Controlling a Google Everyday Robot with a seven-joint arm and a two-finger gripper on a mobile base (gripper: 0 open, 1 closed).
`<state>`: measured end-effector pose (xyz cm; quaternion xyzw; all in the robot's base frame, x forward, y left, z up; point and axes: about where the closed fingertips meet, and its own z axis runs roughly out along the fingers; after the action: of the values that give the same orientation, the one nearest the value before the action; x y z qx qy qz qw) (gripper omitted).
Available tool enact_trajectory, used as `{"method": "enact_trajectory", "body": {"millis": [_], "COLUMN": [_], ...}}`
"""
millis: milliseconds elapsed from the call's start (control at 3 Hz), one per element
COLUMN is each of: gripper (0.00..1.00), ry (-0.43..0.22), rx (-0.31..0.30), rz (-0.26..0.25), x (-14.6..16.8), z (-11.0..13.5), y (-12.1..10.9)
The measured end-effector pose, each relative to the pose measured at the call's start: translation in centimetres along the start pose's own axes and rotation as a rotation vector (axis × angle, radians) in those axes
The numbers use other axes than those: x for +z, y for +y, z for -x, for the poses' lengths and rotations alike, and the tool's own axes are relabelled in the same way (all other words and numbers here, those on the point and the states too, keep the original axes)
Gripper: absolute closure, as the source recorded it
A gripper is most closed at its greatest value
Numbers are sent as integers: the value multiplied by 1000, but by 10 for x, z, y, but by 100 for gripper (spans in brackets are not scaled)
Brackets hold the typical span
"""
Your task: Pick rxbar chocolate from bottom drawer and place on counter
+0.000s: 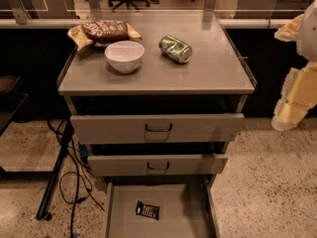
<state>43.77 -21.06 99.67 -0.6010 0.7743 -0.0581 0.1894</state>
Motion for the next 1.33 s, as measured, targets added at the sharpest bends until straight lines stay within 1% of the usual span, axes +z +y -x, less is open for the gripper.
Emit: {"method": "enact_trajectory", "body": {"millis": [333, 667, 1000, 1333], "gripper": [0, 0, 0, 18], "ry": [-1, -43, -143, -249], "rx": [-1, 2, -6, 15], "rz": [-1, 22, 61, 82], "x": [0, 12, 39, 77], "z": [0, 5, 15, 18], "y": [0, 10, 36, 65]}}
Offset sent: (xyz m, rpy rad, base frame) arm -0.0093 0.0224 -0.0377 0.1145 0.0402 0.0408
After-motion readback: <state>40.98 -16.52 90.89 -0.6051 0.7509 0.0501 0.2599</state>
